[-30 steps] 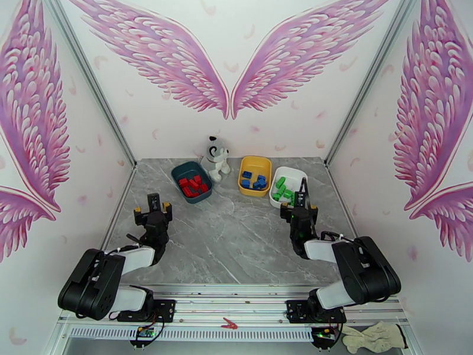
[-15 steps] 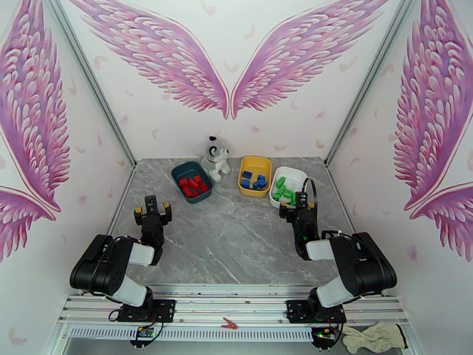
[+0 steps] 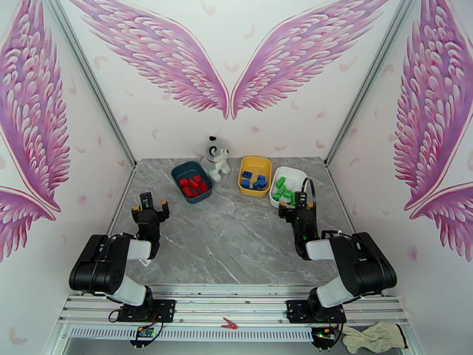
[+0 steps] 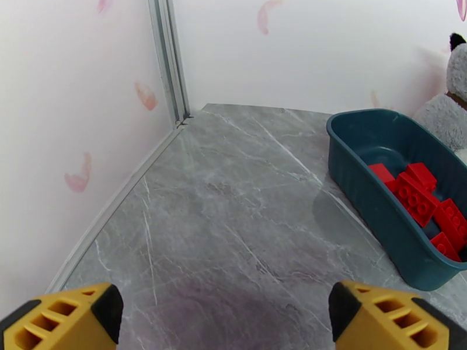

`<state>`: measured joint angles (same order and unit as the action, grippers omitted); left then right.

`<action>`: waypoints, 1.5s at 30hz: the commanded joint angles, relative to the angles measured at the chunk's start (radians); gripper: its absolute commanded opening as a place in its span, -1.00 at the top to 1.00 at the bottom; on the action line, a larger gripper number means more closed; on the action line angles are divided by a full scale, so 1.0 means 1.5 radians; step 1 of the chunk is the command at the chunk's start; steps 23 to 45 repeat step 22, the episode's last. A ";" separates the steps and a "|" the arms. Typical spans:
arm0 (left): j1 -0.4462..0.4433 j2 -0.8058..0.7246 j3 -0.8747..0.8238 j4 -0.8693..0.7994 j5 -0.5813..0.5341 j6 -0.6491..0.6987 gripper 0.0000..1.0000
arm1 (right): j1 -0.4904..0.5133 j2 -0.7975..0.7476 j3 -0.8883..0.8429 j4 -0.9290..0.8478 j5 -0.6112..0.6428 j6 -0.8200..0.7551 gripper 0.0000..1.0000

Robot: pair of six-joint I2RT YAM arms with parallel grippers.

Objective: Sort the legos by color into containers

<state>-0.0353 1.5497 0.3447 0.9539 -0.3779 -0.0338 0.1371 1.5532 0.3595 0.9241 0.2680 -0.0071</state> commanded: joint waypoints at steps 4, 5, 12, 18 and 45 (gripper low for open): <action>-0.005 -0.009 0.011 -0.013 0.005 0.001 -0.98 | -0.005 0.002 0.011 -0.005 -0.008 0.005 -0.98; -0.005 -0.010 0.012 -0.012 0.005 0.000 -0.98 | -0.004 0.001 0.011 -0.005 -0.008 0.006 -0.98; -0.005 -0.009 0.010 -0.013 0.005 0.001 -0.98 | -0.005 0.002 0.012 -0.005 -0.008 0.006 -0.97; -0.005 -0.009 0.012 -0.014 0.005 0.000 -0.97 | -0.006 0.003 0.016 -0.015 -0.013 0.008 -0.98; -0.006 -0.009 0.012 -0.015 0.005 0.000 -0.97 | -0.006 0.002 0.014 -0.010 -0.013 0.007 -0.98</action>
